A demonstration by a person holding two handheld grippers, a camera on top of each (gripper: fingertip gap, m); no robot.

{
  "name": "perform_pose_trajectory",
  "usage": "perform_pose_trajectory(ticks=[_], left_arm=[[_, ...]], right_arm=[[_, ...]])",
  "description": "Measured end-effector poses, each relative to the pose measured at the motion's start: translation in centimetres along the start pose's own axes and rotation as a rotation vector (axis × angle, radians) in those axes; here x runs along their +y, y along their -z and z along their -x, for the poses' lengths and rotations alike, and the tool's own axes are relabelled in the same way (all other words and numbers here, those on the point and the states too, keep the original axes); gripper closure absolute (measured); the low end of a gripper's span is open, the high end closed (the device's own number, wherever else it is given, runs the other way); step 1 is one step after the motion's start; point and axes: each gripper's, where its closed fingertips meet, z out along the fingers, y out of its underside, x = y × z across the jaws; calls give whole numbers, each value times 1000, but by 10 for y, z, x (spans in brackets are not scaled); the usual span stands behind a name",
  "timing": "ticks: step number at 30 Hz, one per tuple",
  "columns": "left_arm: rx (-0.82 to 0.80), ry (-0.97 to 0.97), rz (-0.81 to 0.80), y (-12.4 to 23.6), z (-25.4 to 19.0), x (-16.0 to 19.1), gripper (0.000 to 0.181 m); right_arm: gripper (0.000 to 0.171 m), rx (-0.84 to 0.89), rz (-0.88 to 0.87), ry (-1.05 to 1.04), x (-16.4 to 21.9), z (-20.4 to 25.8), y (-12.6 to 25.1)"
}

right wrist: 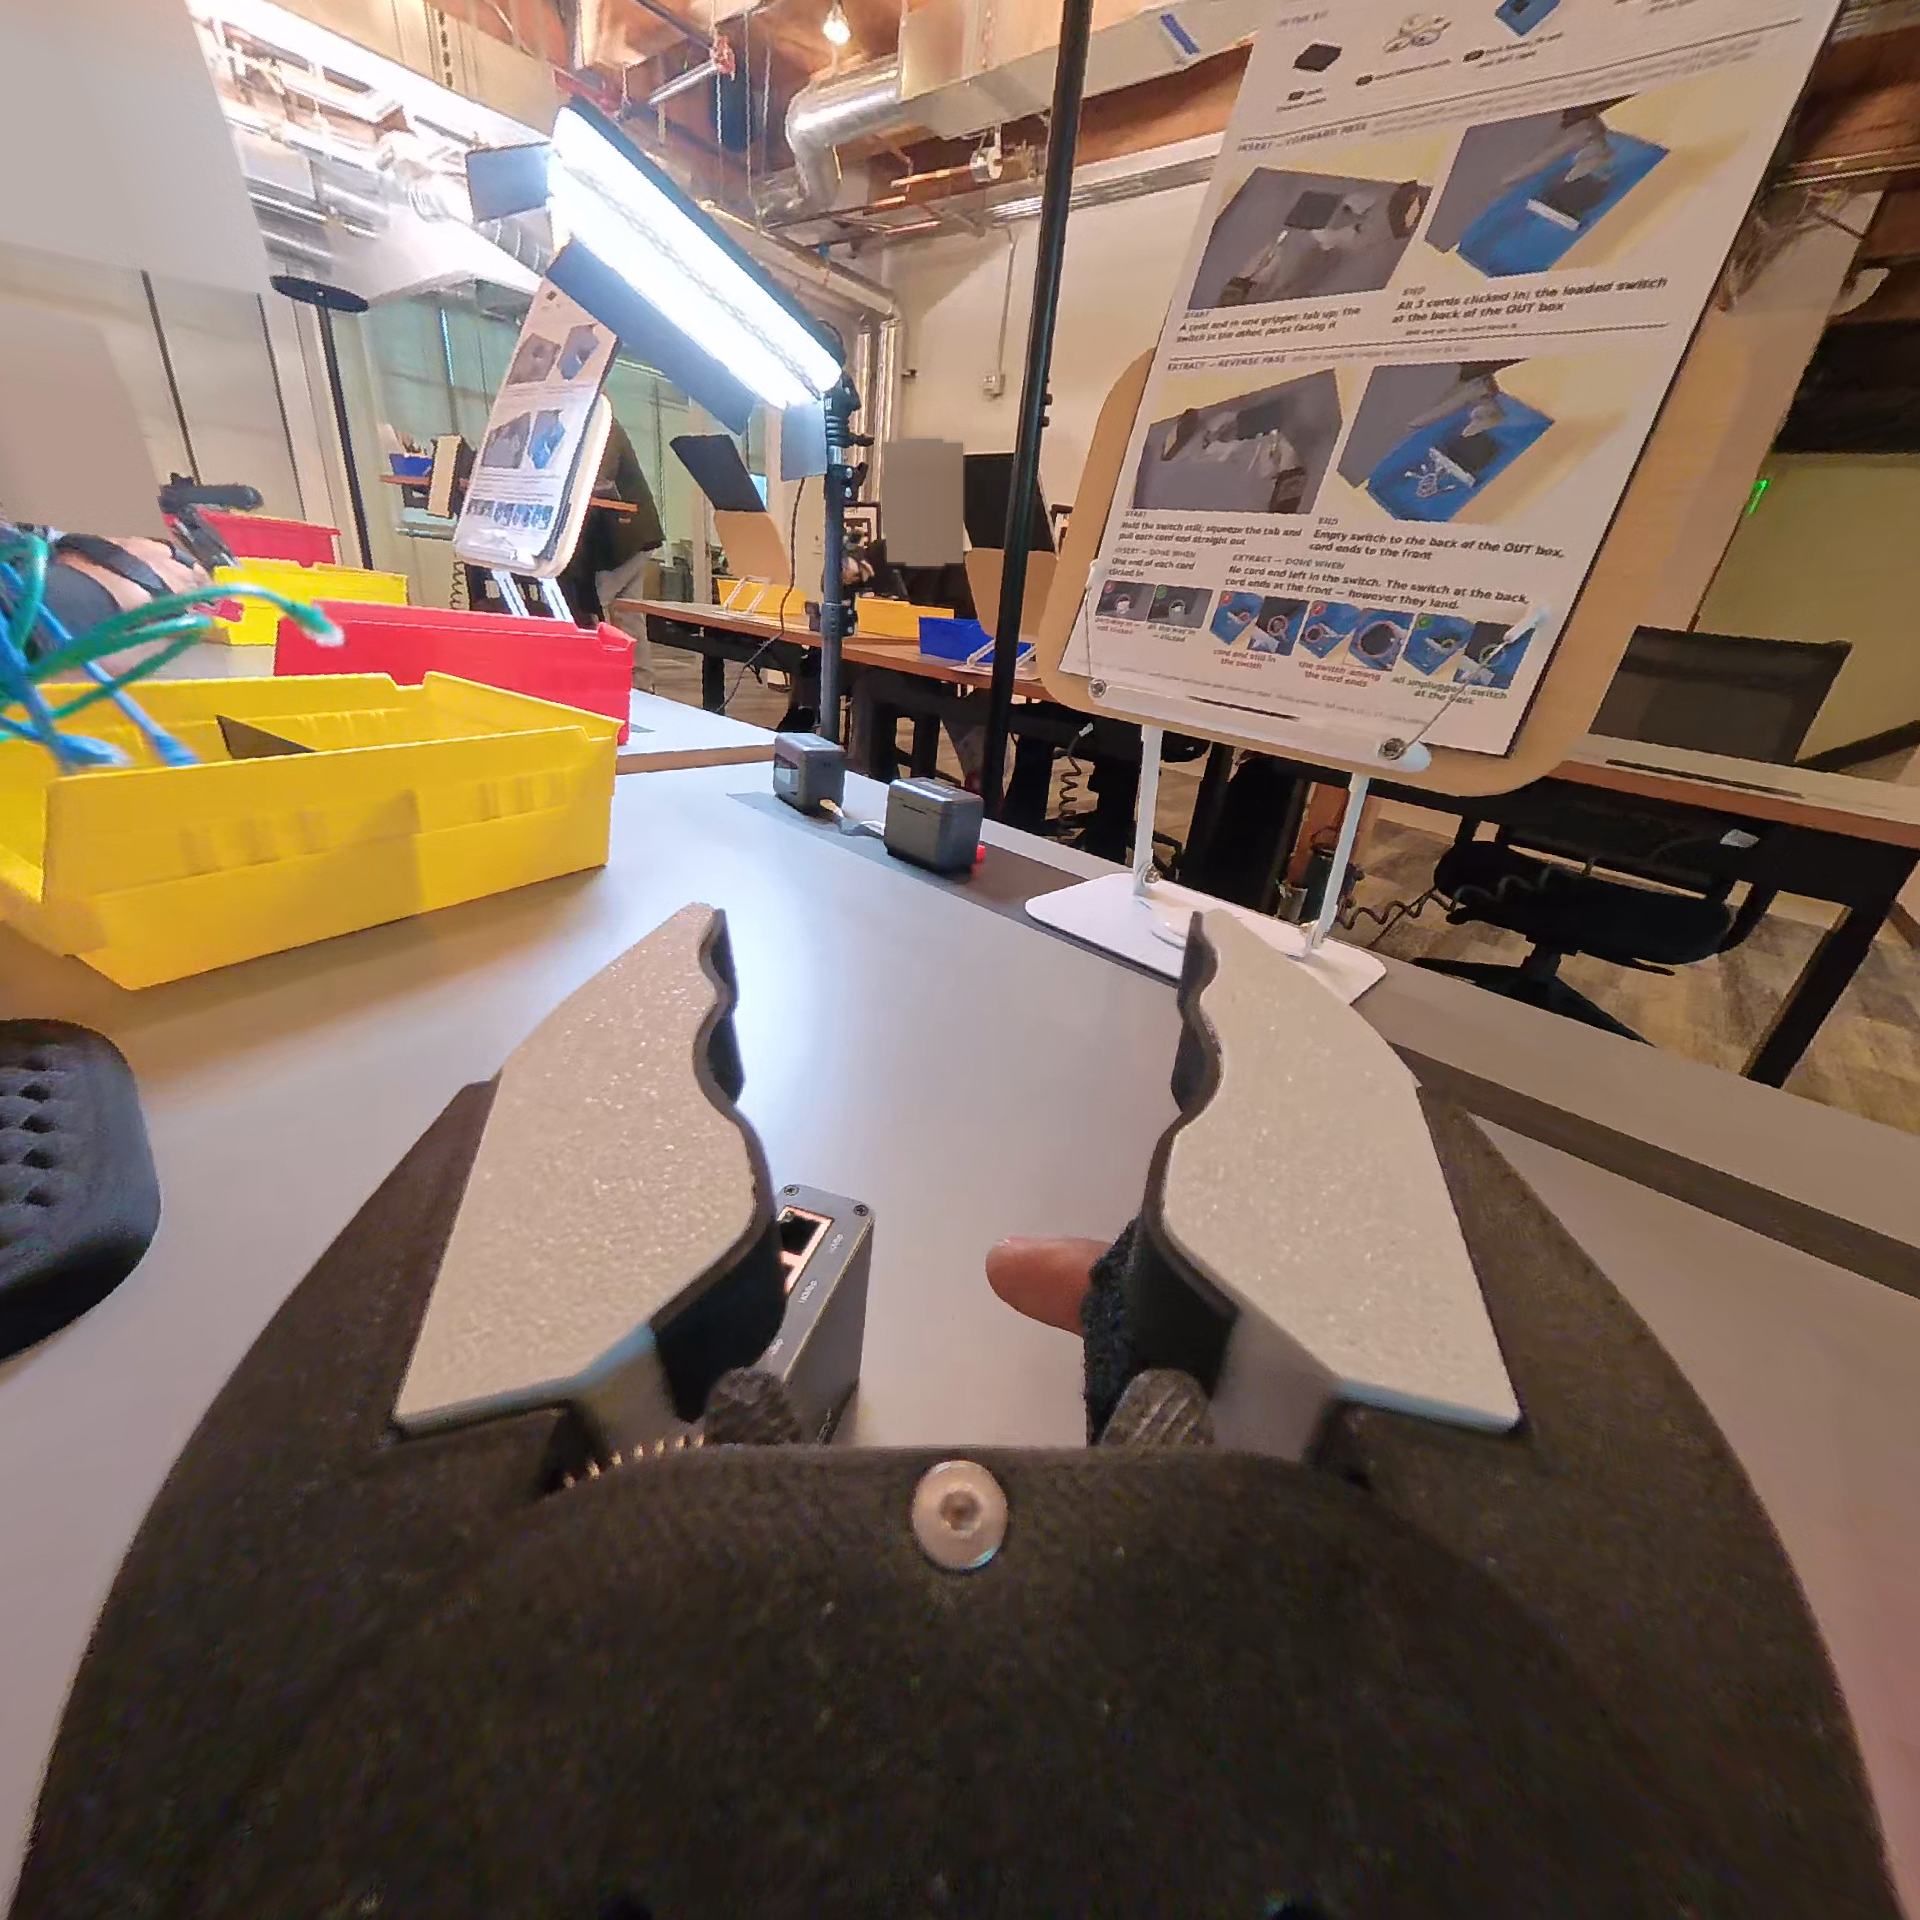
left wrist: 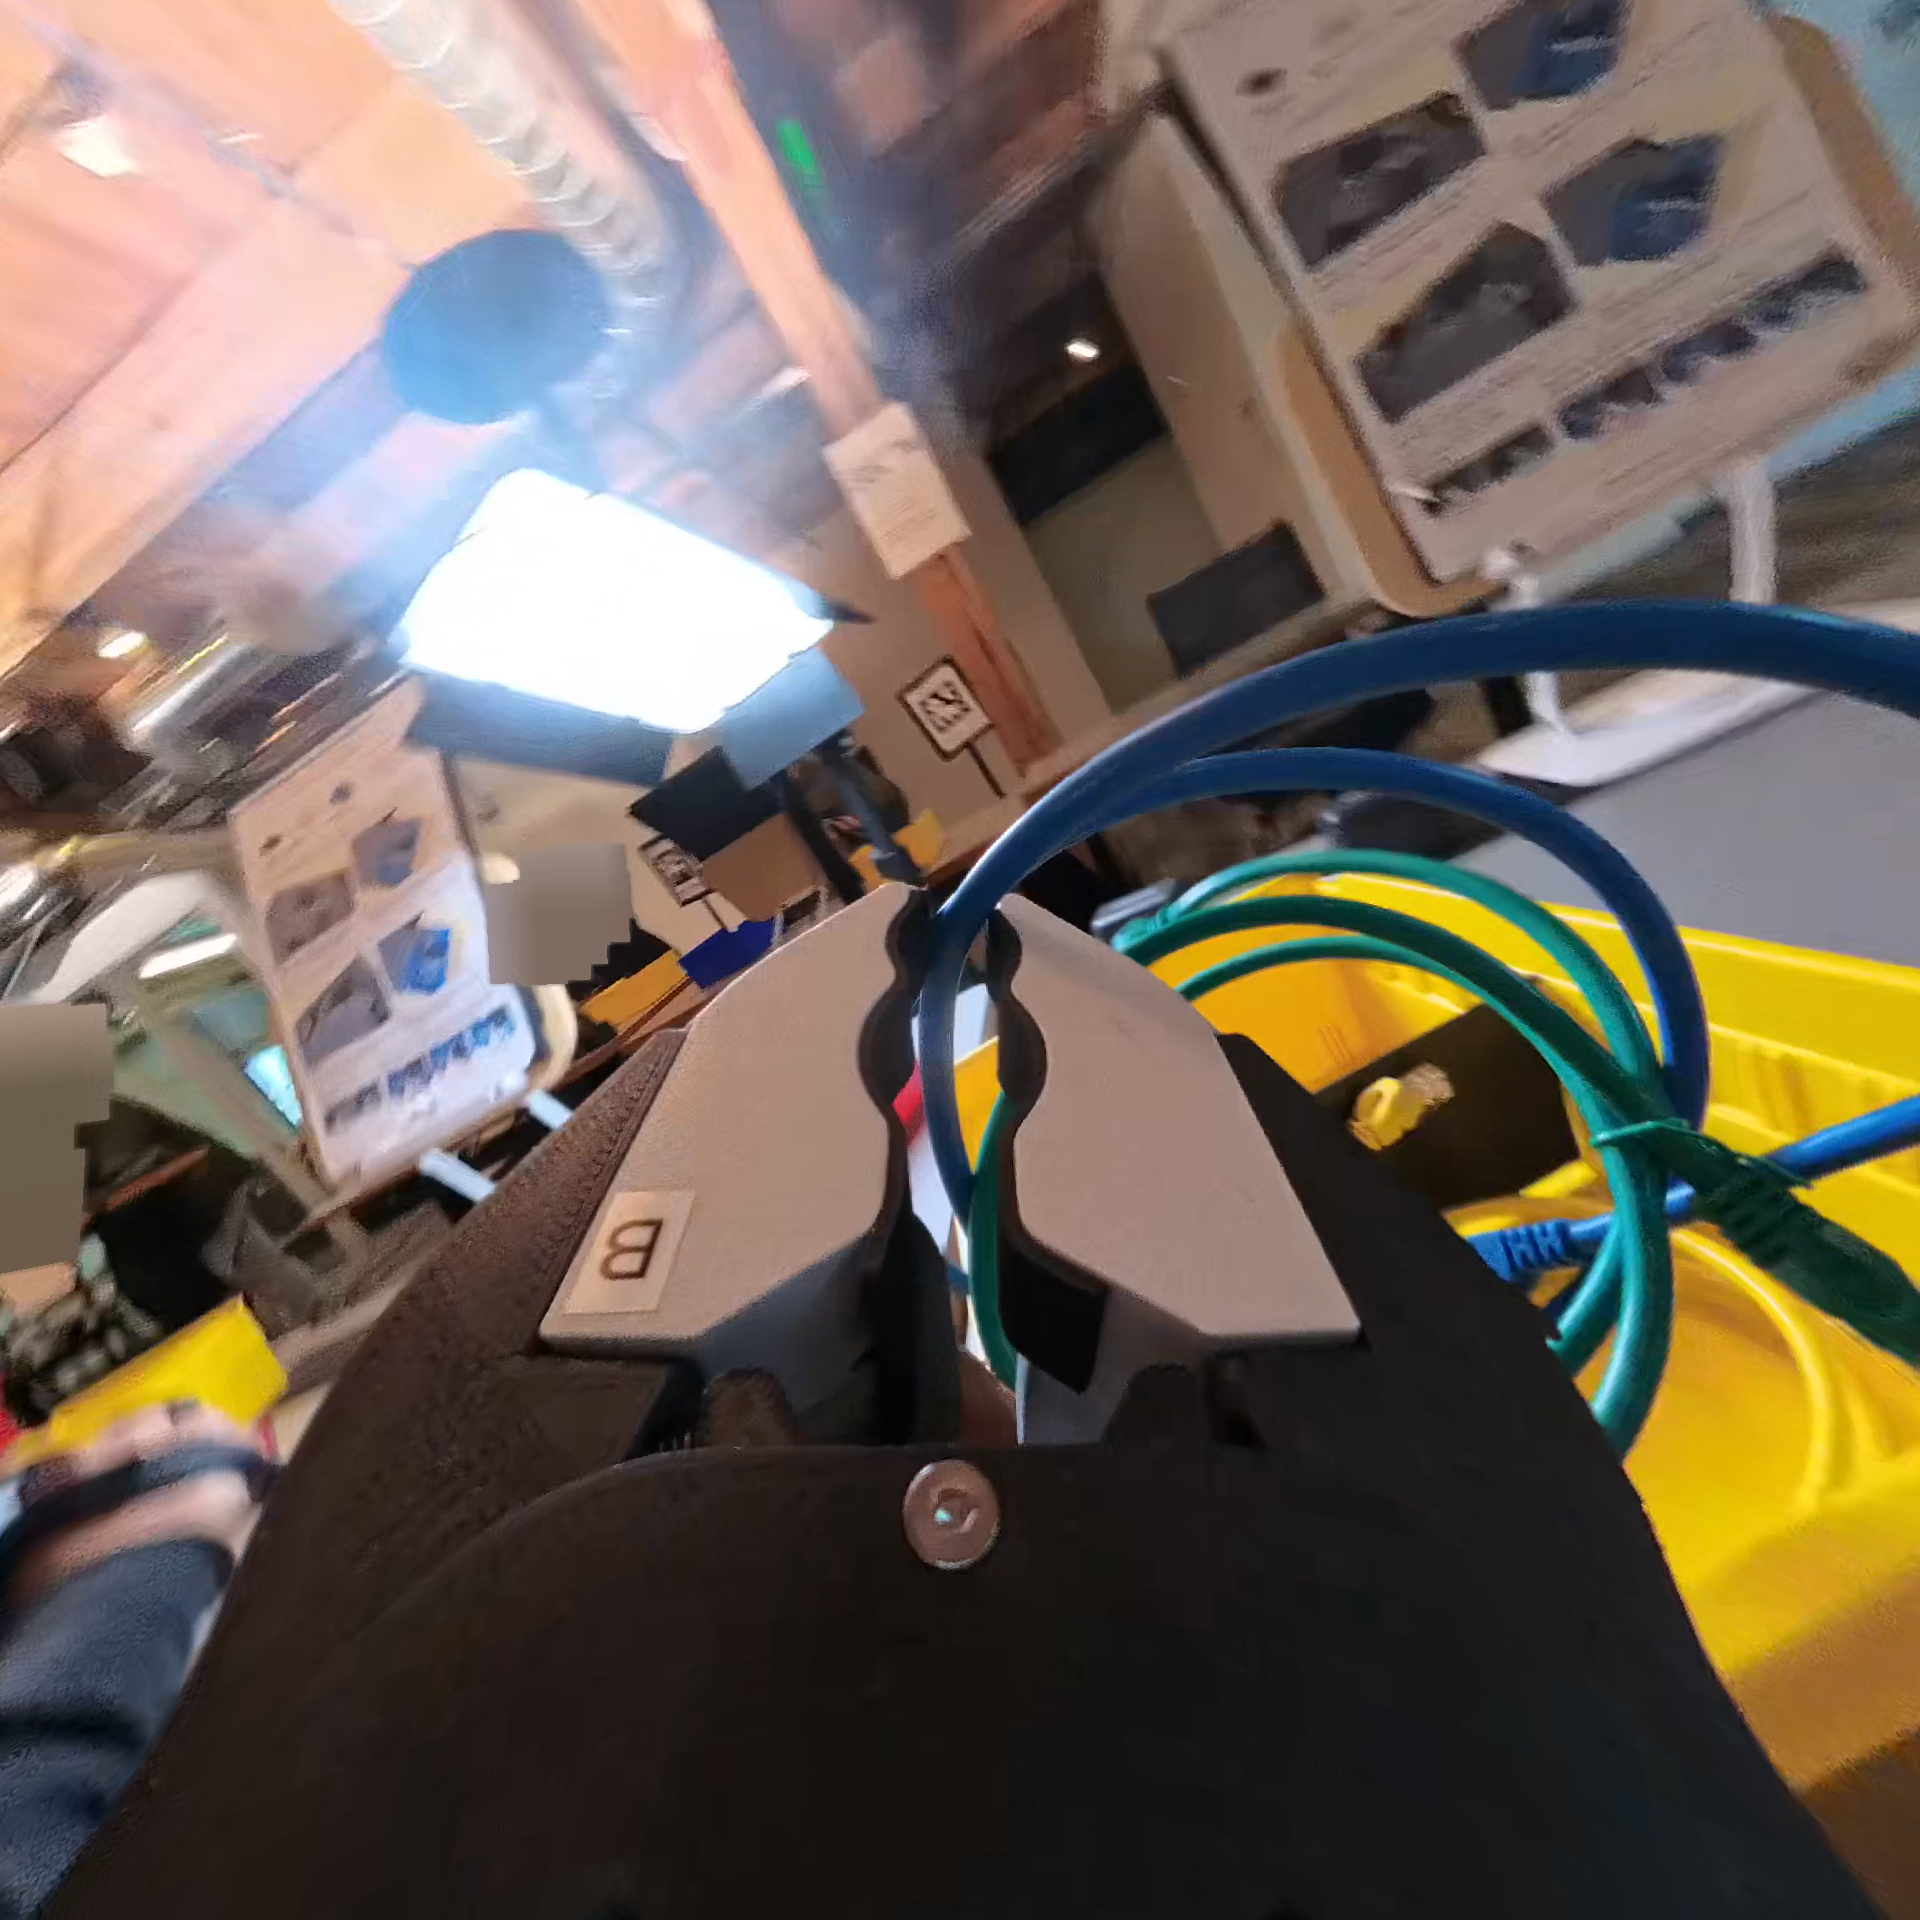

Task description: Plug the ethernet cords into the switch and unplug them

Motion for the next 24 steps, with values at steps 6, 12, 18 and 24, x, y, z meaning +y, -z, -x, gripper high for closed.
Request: perform_pose_trajectory(ticks=[6,12,18,24], left_arm=[[314,-477,368,-39,-16,-1,175],[342,-400,431,-75,17,-18,175],[201,-200,214,-60,73,-84,174],[-10,-16,115,-52,88,-104,175]], right_arm=[[89,-7,-6,-20,0,0,0],[90,1,-27,-14,-5,-2,3],[90,12,-27,-21,-3,-6,5],[90,-2,-19,-13,-2,-2,4]])
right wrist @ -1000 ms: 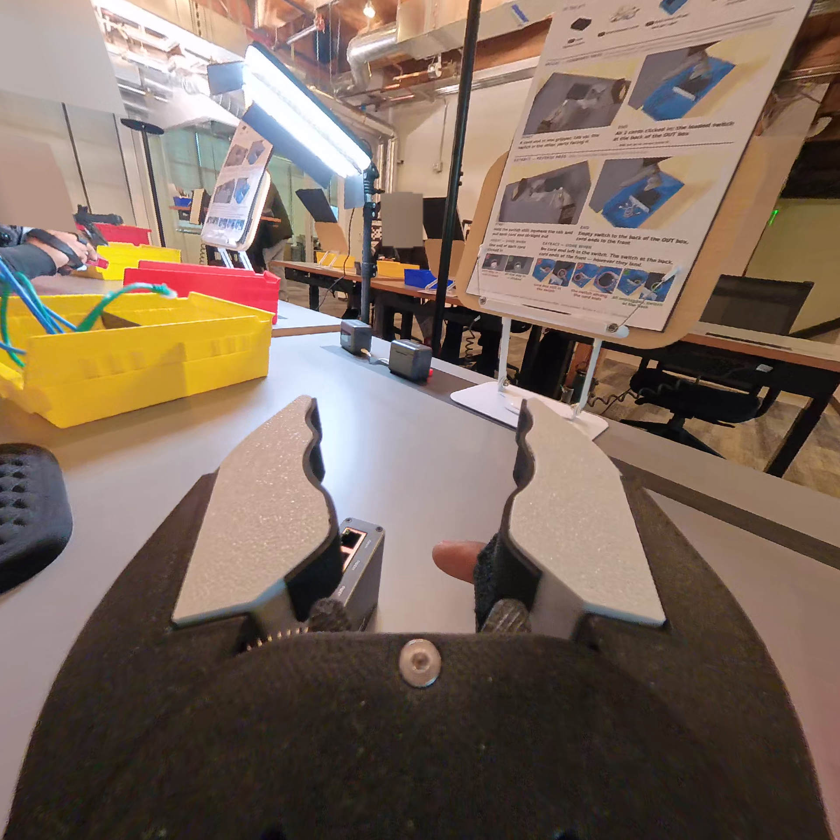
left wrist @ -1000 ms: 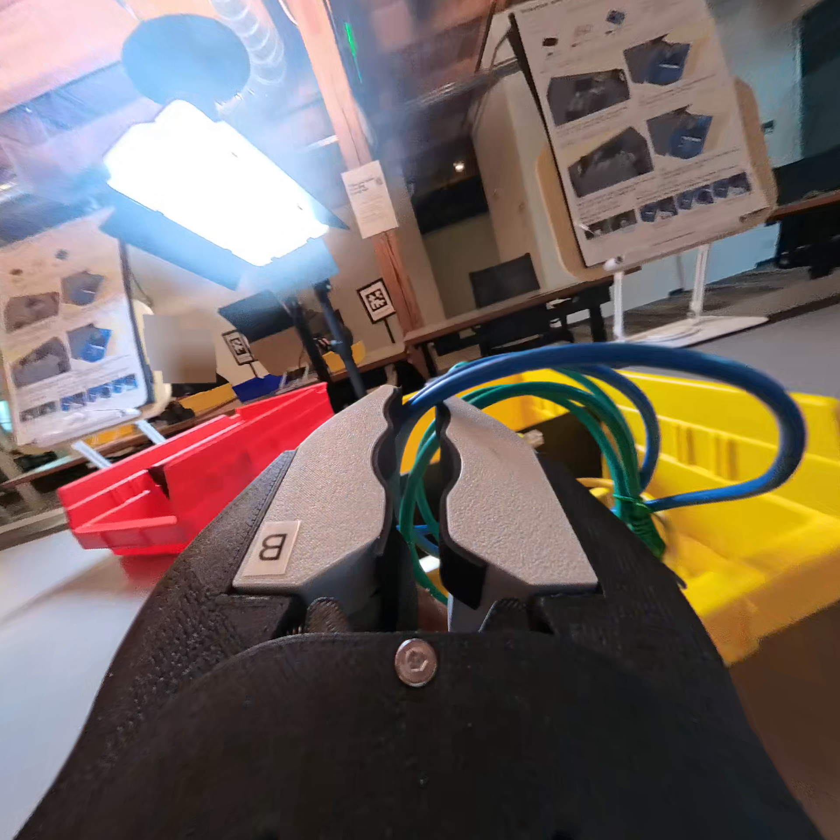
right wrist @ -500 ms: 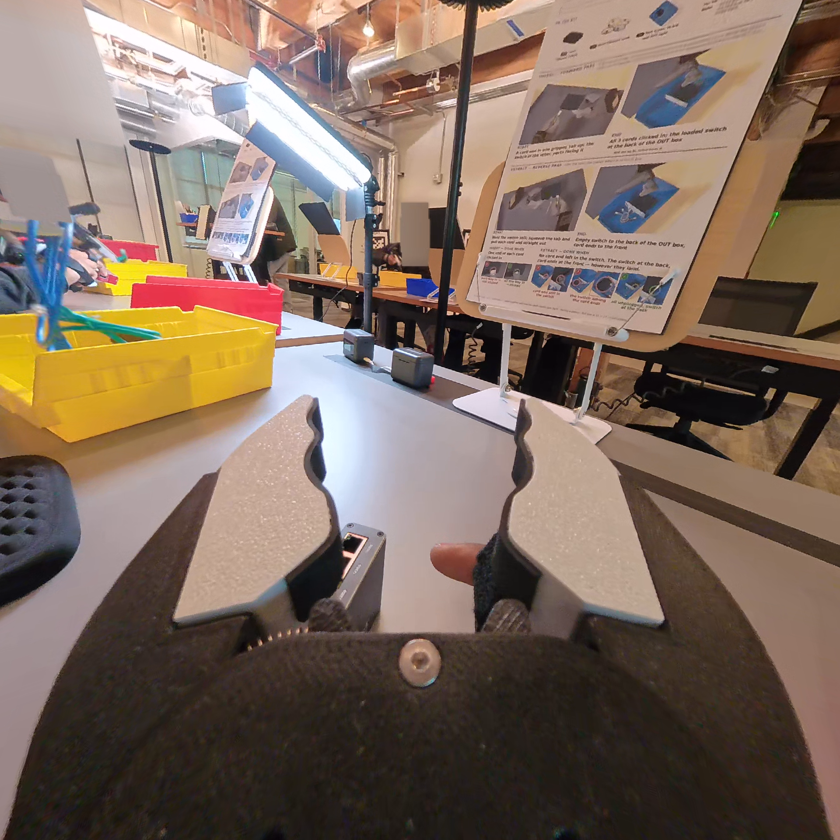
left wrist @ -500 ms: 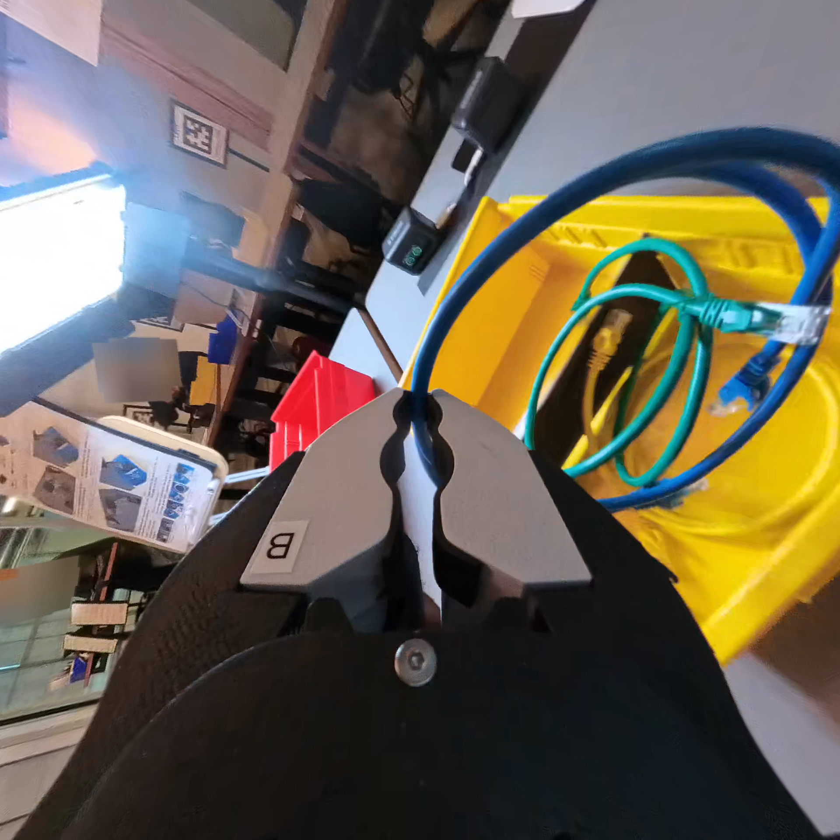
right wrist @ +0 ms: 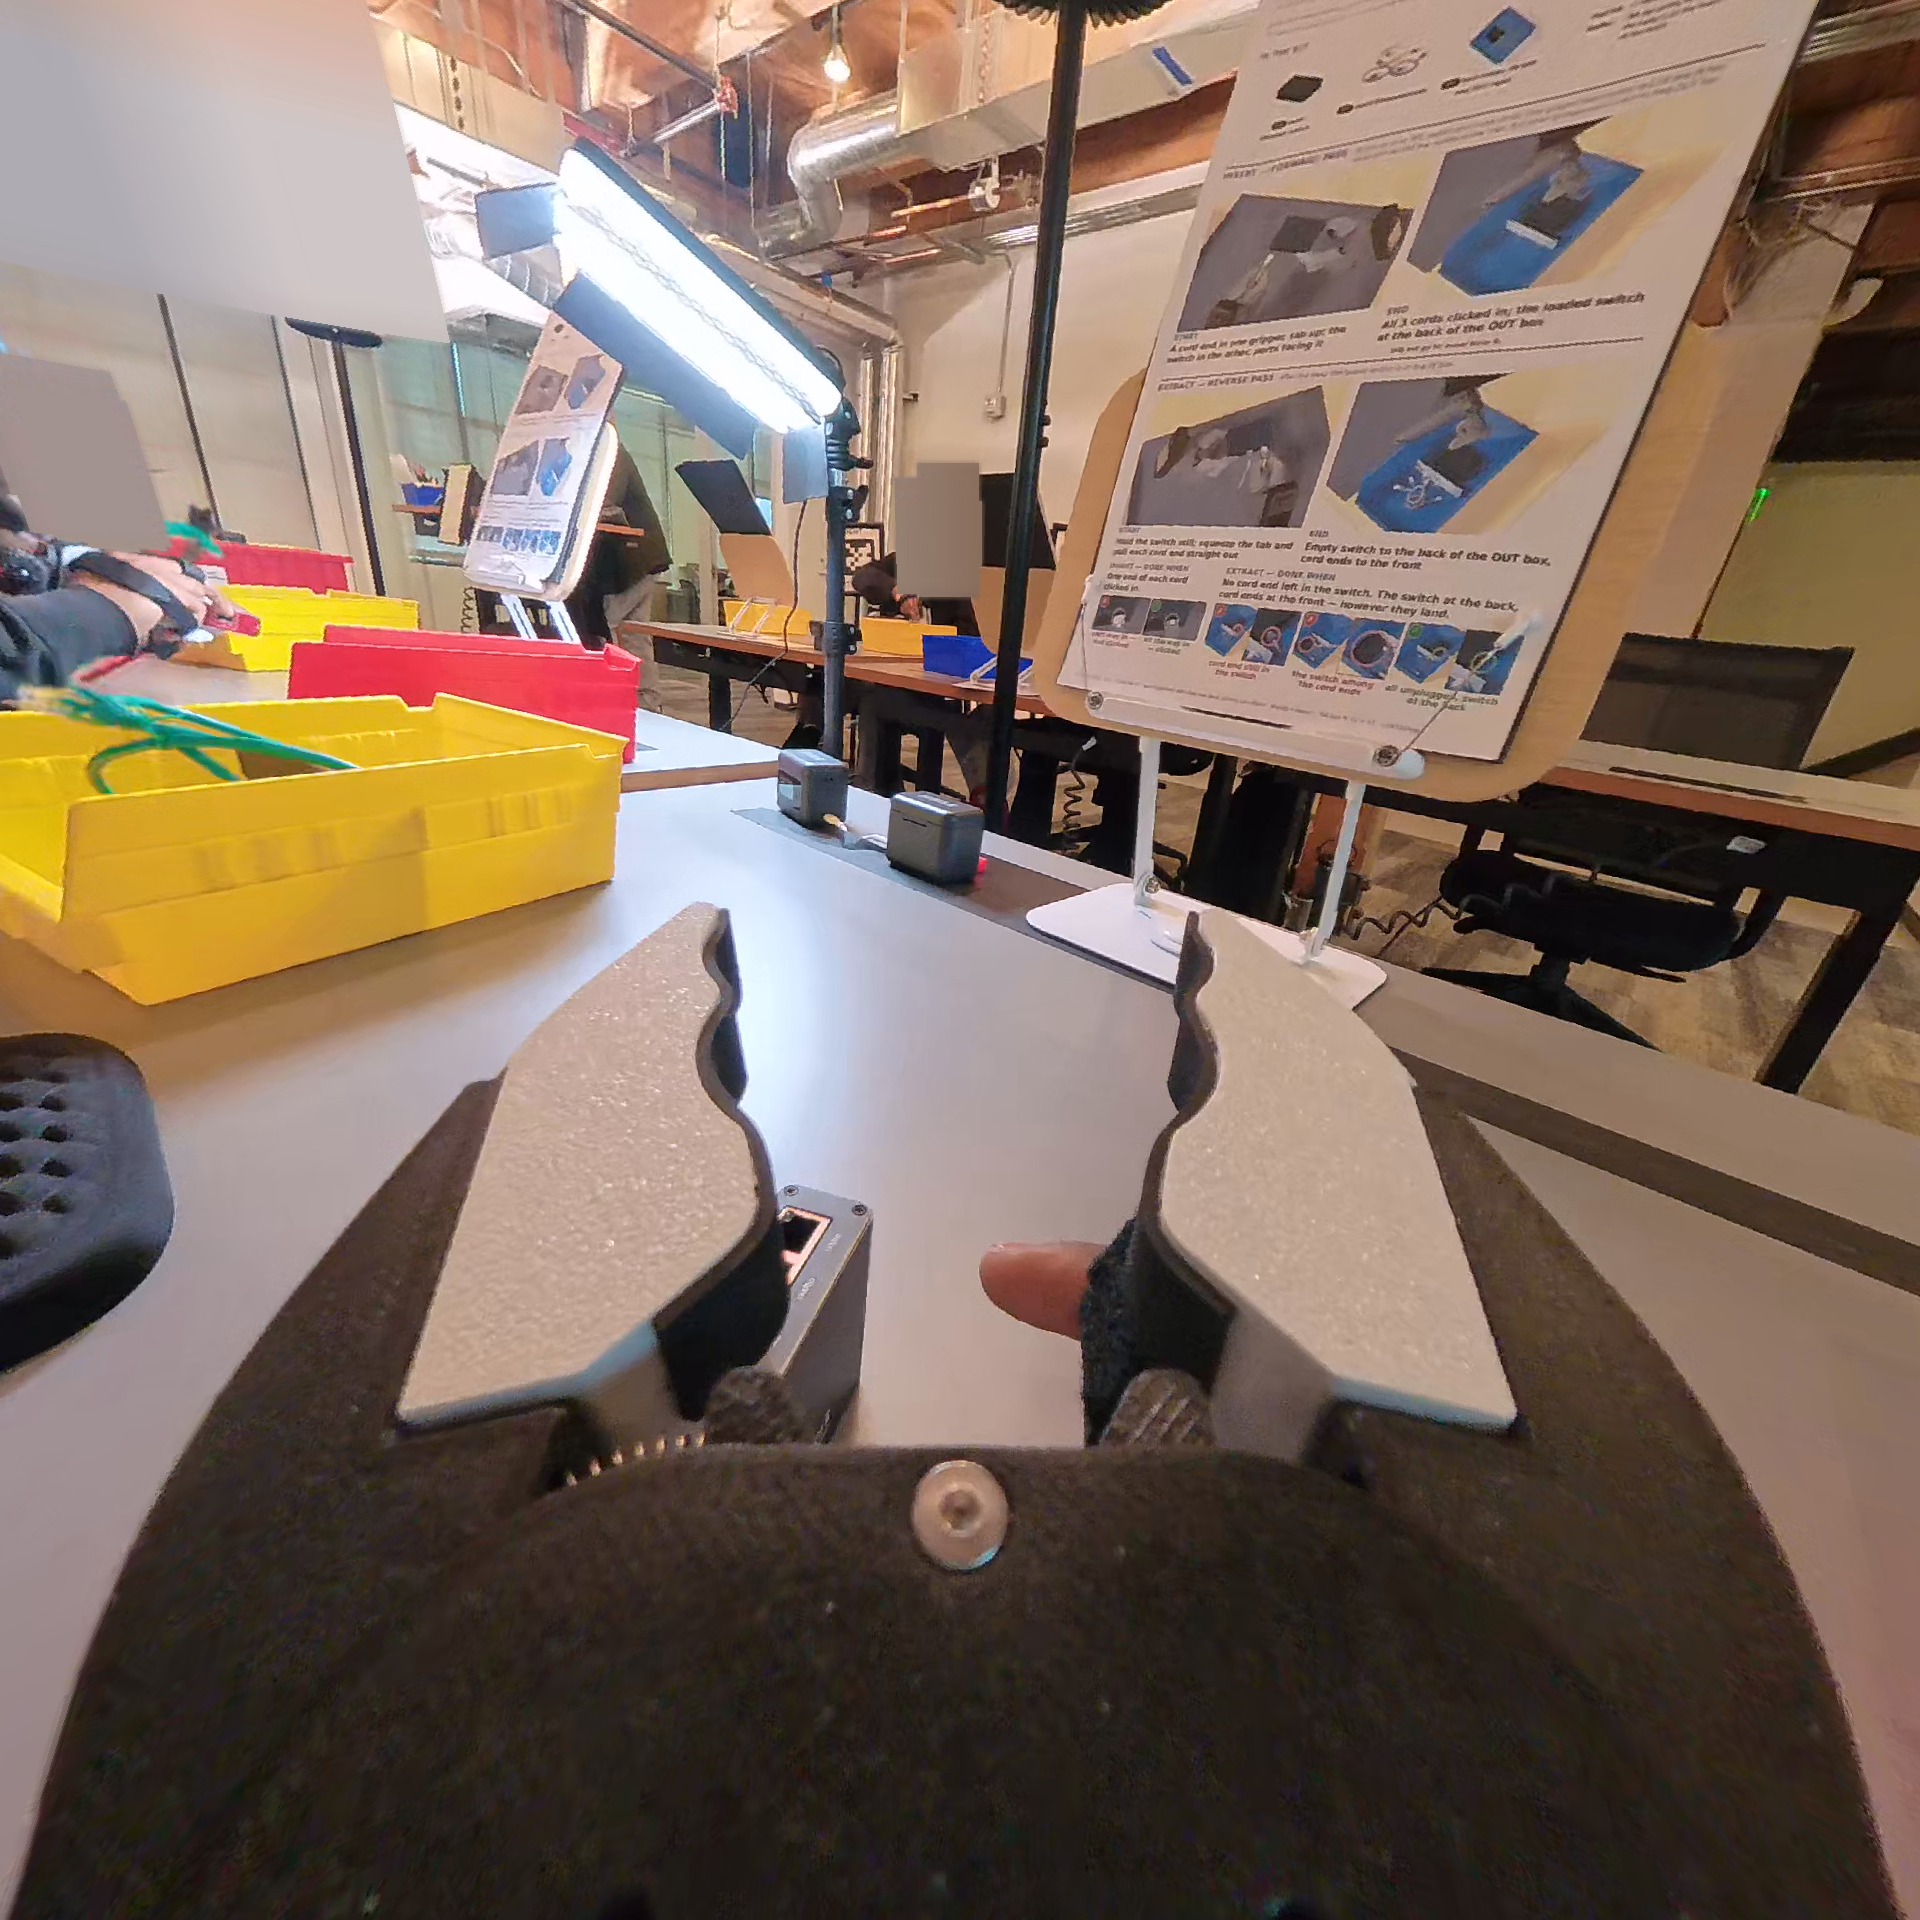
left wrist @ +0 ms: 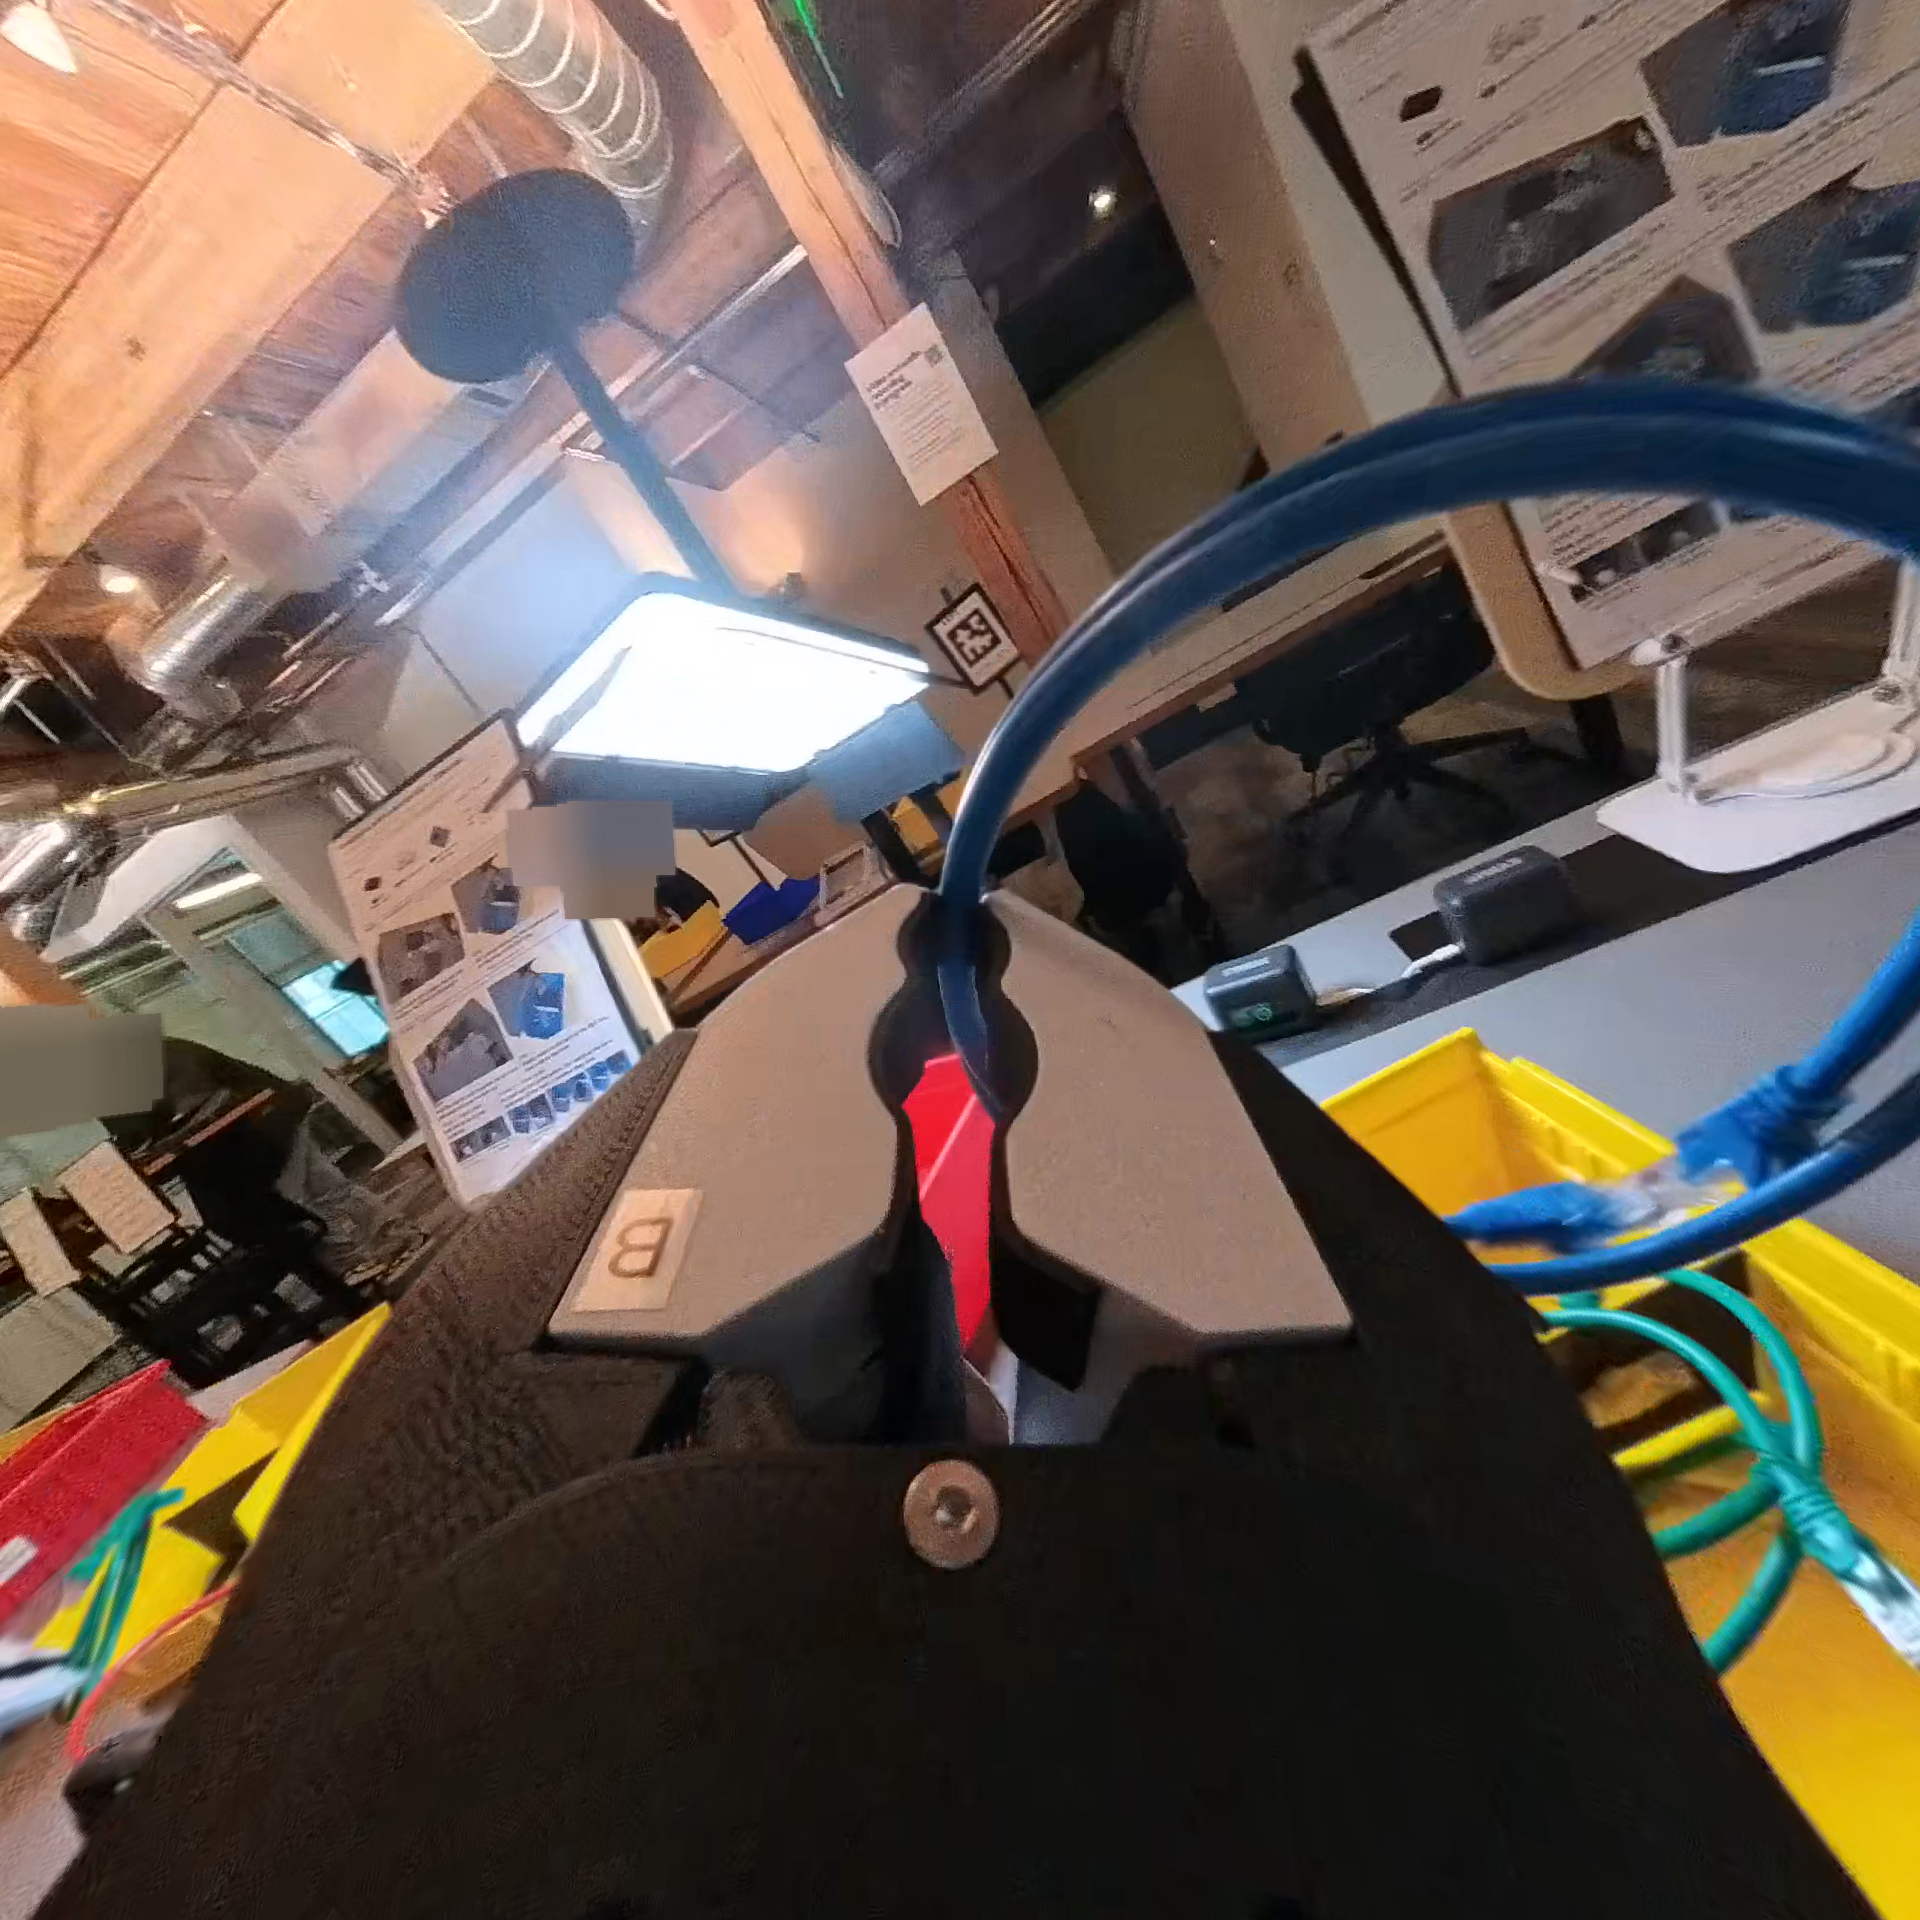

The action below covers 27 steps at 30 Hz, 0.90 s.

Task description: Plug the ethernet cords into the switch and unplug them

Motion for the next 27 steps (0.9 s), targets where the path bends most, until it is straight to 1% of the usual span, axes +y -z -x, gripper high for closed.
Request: perform_pose_trajectory(ticks=[2,5,8,10,13,19,23,27], left_arm=[[74,13,25,-4,-33,-2,174],[159,33,19,-11,-81,-10,174],[240,120,-14,-19,-122,-22,174],[259,152,-16,-26,-145,-27,175],[265,146,26,-42,-179,-28,174],[411,161,151,-66,-268,-16,174],[466,185,190,-75,-311,-5,174],[518,274,204,-79,-346,2,174]], right_arm=[[90,-6,4,4,0,2,0],[90,-9,1,2,-1,2,0],[91,-13,-1,-8,-1,2,1],[92,-18,4,-8,0,3,0],[92,-35,15,-10,2,6,-1],[92,-67,33,-36,5,9,0],[92,-79,37,-43,5,10,1],[93,-100,45,-55,5,14,1]])
